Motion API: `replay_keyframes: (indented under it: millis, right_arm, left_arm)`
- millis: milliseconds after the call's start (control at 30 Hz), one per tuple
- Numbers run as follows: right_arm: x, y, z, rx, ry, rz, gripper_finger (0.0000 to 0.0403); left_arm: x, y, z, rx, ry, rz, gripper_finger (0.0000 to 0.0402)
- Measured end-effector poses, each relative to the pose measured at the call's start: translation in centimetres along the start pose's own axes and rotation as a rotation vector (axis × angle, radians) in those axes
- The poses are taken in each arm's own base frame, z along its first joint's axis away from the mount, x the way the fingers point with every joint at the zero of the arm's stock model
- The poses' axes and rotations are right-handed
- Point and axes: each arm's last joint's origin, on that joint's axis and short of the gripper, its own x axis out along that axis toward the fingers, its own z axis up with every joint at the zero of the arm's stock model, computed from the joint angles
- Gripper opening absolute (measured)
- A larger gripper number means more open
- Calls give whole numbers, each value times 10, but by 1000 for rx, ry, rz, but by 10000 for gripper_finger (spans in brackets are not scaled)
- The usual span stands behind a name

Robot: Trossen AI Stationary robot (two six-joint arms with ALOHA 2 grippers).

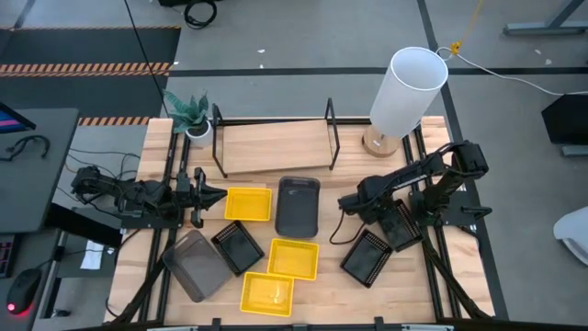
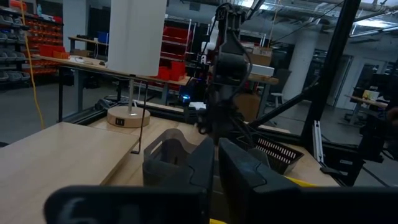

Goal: Stack baskets on shelf by color
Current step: Stack the top black bin on the bottom right black bin

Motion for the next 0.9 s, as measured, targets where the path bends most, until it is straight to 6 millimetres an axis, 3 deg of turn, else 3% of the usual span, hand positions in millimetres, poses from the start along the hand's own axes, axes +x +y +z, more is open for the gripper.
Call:
replay_keyframes:
  millis: [133,500,667,767,900]
  right_arm:
    - [-9,1,-7,5,20,13,3]
    - [-67,4,-23,57,20,2,2]
    - [-91,9,-21,46,-29,-20,2]
    - [-103,12,-18,123,-90,6,2]
    - [-113,17,-15,376,-153,198,3]
  left_arm:
    - [0,0,0,0,0,0,36]
    - [0,0,0,0,0,0,31]
    - [0,0,0,0,0,0,36]
    - [0,0,0,0,0,0,32]
    - [0,0,0,0,0,0,28]
